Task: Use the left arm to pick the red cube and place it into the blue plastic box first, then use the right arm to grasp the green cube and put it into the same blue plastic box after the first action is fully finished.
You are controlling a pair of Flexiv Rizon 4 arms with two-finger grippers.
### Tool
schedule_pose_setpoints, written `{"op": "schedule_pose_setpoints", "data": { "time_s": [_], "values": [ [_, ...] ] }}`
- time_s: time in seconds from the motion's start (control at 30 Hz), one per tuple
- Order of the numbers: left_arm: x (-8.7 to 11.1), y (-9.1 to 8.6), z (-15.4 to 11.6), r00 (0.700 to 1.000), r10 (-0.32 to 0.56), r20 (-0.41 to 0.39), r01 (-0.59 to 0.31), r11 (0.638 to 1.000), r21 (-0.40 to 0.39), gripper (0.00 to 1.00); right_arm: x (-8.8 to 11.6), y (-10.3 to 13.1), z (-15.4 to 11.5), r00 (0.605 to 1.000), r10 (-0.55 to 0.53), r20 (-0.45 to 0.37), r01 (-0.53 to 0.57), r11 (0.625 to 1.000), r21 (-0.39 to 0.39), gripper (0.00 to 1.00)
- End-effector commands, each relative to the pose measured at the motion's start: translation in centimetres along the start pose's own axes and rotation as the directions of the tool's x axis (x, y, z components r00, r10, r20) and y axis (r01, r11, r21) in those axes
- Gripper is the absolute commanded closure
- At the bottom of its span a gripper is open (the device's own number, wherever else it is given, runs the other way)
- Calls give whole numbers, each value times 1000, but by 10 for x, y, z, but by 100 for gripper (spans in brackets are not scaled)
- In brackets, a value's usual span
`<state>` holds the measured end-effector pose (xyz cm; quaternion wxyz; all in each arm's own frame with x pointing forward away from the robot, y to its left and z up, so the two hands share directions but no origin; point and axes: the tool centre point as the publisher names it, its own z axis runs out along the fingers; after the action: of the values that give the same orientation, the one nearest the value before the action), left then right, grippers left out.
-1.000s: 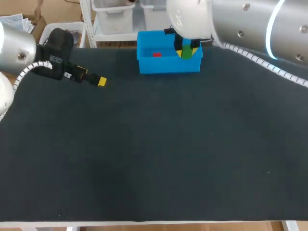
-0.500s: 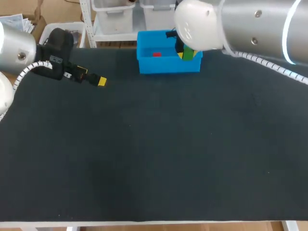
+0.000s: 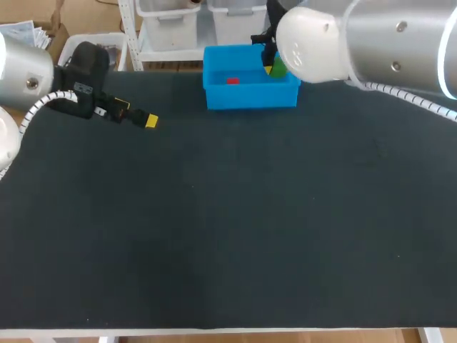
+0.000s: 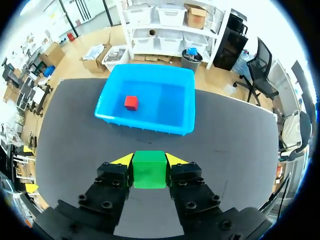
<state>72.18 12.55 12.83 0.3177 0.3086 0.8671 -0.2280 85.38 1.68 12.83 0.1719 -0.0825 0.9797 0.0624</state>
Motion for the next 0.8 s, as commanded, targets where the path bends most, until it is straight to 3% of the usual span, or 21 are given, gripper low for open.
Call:
{"op": "schedule_pose_setpoints", "data": {
  "time_s": [0.03, 0.33, 0.8],
  "values": [
    [2, 1, 0, 1000, 3, 9, -3, 1000, 6, 0, -7, -7, 10, 1000, 8, 12, -7, 999, -35, 100],
    [2, 1, 0, 1000, 3, 9, -3, 1000, 6, 0, -36, -18, 23, 998, 27, 60, -21, 994, -108, 100],
    [2, 1, 0, 1000, 3, 9, -3, 1000, 6, 0, -36, -18, 23, 998, 27, 60, -21, 994, -108, 100]
  ]
}}
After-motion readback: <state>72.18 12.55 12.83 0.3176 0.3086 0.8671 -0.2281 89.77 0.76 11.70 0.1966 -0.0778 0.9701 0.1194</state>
